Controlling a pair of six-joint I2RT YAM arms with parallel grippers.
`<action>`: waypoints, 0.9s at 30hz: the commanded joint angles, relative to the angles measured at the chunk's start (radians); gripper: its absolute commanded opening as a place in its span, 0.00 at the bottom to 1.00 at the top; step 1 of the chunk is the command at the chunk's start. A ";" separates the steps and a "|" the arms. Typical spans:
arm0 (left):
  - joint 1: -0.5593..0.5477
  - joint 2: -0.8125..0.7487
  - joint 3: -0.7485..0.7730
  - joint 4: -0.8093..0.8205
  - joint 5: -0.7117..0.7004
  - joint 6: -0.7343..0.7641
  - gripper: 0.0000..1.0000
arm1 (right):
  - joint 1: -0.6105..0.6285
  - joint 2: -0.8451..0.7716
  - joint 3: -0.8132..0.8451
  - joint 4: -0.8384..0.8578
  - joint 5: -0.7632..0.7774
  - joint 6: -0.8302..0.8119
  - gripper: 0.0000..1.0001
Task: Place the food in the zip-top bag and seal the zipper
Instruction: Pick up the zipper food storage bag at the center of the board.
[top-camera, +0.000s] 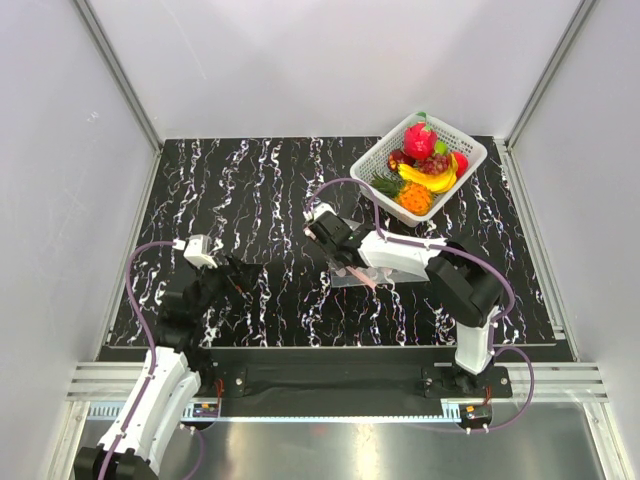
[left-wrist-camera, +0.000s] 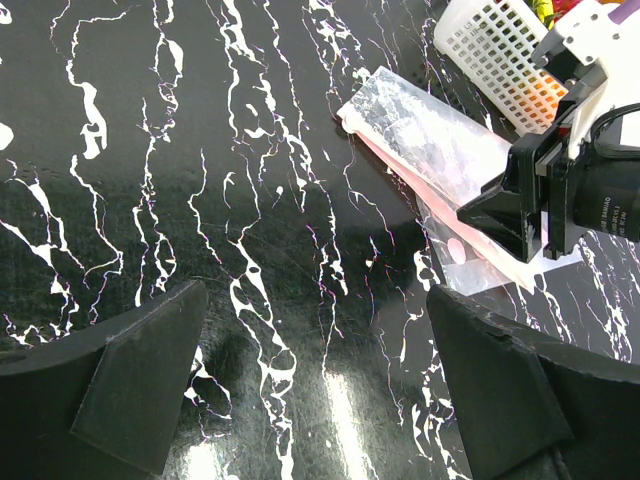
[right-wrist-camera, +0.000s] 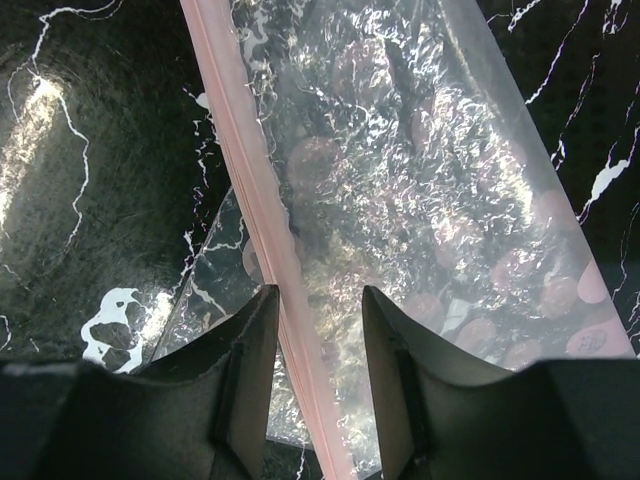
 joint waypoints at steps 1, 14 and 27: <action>-0.004 -0.001 0.018 0.053 -0.008 0.013 0.99 | 0.004 0.018 0.026 0.017 0.041 -0.014 0.45; -0.006 -0.003 0.020 0.050 -0.009 0.013 0.99 | 0.003 0.050 0.072 0.008 0.196 -0.018 0.11; -0.188 0.083 0.124 0.062 -0.112 -0.096 0.99 | 0.003 -0.172 0.179 -0.149 0.018 0.121 0.00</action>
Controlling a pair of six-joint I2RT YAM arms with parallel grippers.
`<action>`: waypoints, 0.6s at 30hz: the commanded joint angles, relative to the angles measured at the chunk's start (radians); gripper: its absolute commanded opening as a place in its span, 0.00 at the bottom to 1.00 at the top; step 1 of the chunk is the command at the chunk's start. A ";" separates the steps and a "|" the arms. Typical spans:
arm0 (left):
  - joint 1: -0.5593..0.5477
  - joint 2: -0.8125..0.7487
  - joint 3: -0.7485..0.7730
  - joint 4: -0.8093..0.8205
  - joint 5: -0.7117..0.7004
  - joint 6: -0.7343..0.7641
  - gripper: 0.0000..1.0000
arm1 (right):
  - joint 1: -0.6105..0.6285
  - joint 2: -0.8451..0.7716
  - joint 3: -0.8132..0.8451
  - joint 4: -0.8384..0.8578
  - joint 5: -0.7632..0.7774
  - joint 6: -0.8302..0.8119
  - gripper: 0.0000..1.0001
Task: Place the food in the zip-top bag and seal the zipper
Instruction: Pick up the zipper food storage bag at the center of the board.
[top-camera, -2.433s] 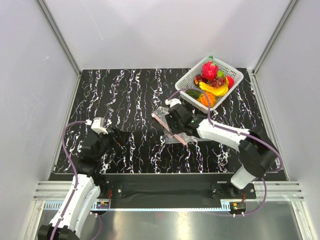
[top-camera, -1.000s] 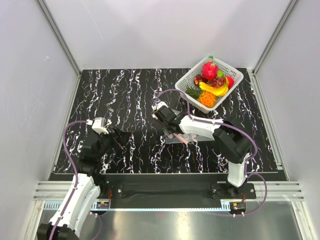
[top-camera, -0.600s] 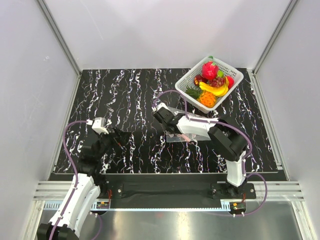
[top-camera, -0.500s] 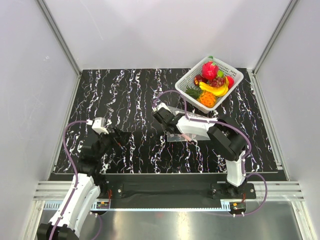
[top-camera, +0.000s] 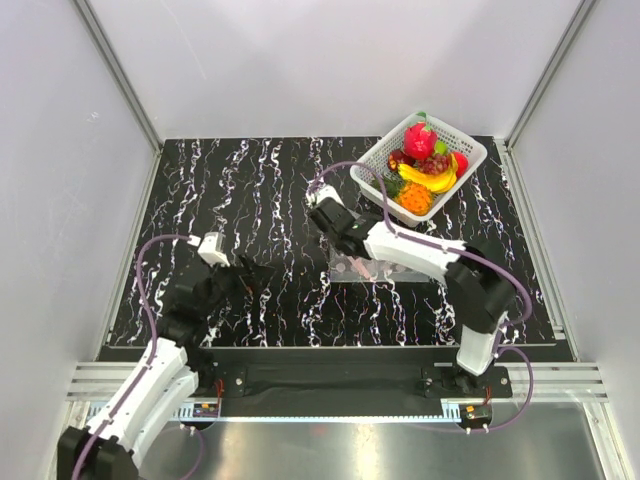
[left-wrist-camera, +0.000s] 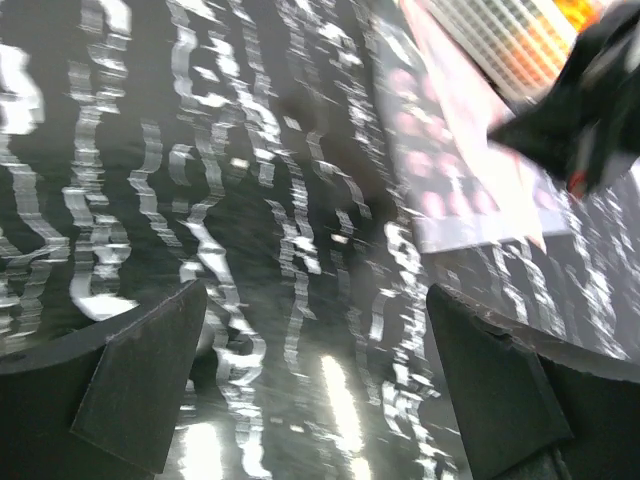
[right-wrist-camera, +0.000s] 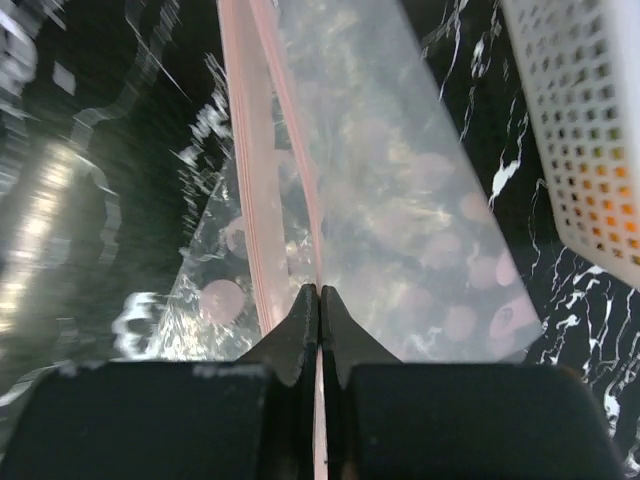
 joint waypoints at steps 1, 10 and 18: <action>-0.096 0.021 0.132 0.063 -0.060 -0.096 0.99 | 0.003 -0.130 0.127 -0.061 -0.094 0.115 0.00; -0.207 0.126 0.408 -0.029 -0.066 -0.147 0.99 | 0.003 -0.221 0.259 -0.158 -0.303 0.308 0.00; -0.247 0.162 0.546 -0.146 -0.100 -0.110 0.99 | 0.003 -0.259 0.258 -0.118 -0.430 0.434 0.00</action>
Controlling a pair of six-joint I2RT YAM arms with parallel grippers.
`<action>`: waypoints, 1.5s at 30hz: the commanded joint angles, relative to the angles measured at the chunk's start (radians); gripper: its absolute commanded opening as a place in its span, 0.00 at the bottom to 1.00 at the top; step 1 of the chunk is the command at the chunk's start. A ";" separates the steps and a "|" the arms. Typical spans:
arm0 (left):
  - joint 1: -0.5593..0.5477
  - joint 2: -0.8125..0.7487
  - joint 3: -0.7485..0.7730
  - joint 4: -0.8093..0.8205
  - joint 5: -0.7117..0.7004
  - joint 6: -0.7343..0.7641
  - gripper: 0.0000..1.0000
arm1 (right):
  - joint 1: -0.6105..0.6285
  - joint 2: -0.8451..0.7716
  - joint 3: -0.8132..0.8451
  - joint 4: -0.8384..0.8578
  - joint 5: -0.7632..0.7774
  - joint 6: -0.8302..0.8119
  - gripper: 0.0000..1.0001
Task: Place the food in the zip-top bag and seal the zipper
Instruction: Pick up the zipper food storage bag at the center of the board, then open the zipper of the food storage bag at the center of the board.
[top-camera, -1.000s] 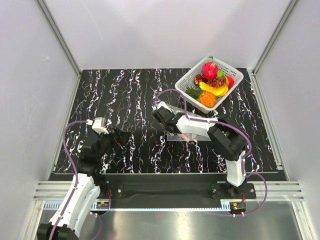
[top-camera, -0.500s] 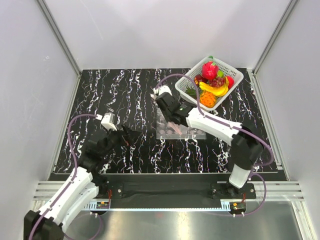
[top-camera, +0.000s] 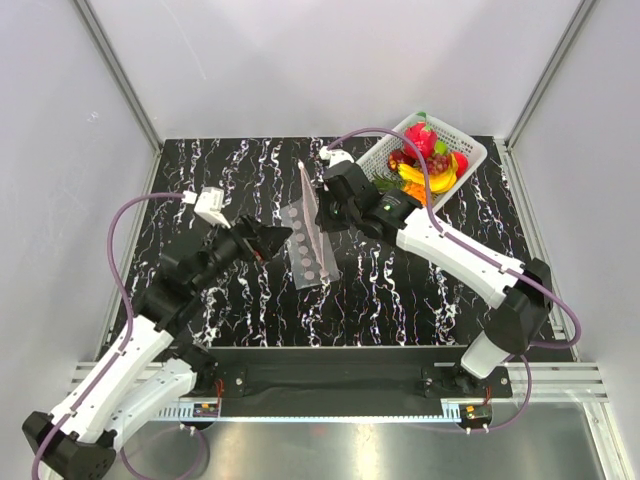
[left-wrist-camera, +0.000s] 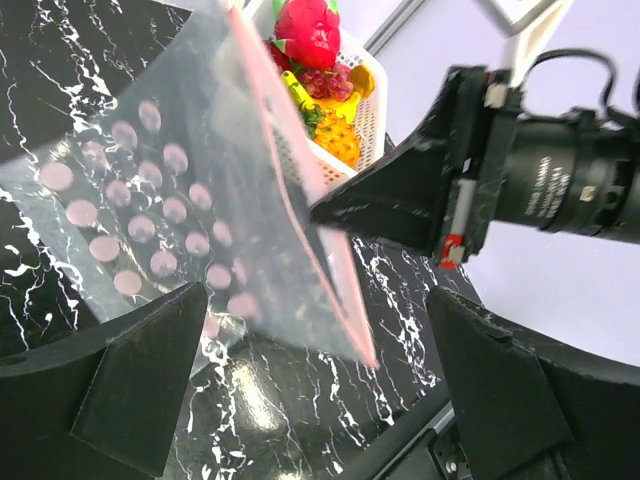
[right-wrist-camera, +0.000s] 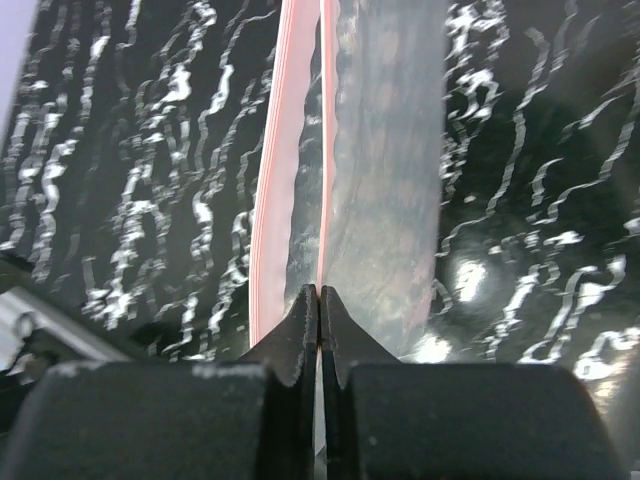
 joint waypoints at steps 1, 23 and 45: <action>-0.023 0.043 0.096 -0.061 -0.032 0.033 0.98 | 0.003 -0.045 0.017 0.025 -0.092 0.100 0.00; -0.087 0.338 0.324 -0.183 -0.091 0.113 0.71 | 0.003 -0.105 -0.023 0.071 -0.133 0.131 0.00; -0.142 0.534 0.456 -0.248 -0.221 0.153 0.20 | 0.009 -0.111 -0.043 0.086 -0.129 0.139 0.00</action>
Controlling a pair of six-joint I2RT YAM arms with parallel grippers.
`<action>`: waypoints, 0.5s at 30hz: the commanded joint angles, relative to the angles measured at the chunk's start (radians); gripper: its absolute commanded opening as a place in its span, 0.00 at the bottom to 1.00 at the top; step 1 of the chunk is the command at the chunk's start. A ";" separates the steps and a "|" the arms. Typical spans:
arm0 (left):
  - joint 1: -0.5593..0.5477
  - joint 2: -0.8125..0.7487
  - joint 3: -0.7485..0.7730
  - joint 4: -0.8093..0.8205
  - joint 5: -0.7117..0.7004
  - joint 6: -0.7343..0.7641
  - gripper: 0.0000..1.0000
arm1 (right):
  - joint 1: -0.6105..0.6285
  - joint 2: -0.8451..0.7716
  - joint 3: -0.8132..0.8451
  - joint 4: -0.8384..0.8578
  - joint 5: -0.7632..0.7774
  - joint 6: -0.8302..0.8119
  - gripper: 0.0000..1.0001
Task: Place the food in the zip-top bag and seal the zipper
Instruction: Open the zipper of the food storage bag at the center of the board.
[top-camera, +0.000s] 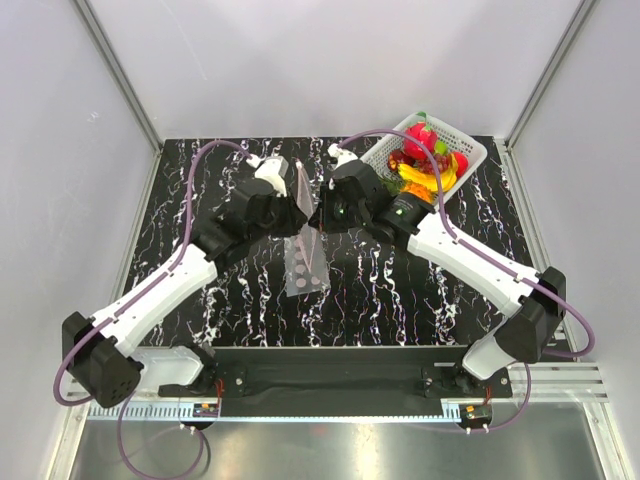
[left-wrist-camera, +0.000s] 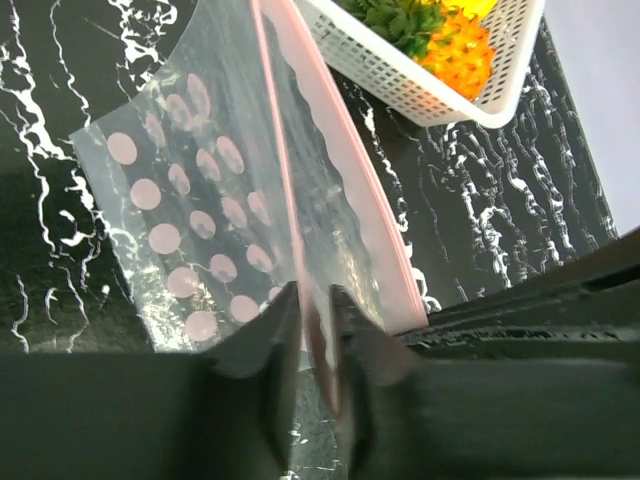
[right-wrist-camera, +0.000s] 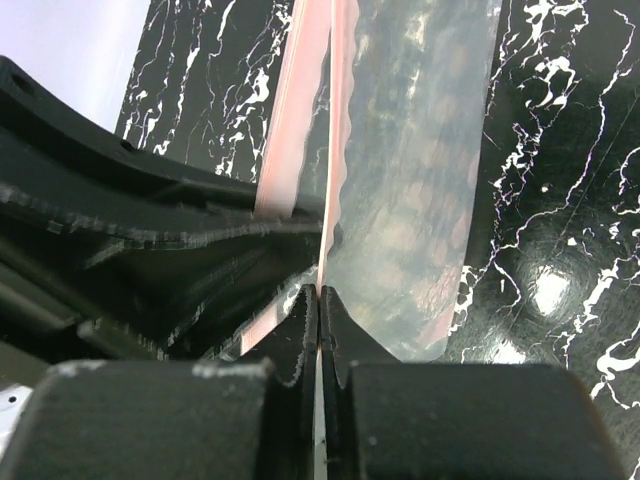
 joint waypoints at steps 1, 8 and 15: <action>-0.004 0.009 0.055 0.017 -0.037 0.038 0.13 | 0.008 -0.042 -0.010 0.040 0.002 0.012 0.00; -0.010 0.061 0.323 -0.254 -0.158 0.178 0.00 | 0.008 -0.022 -0.032 0.069 0.077 0.075 0.00; -0.035 0.176 0.620 -0.639 -0.347 0.247 0.00 | 0.008 0.043 0.002 0.158 0.037 0.139 0.00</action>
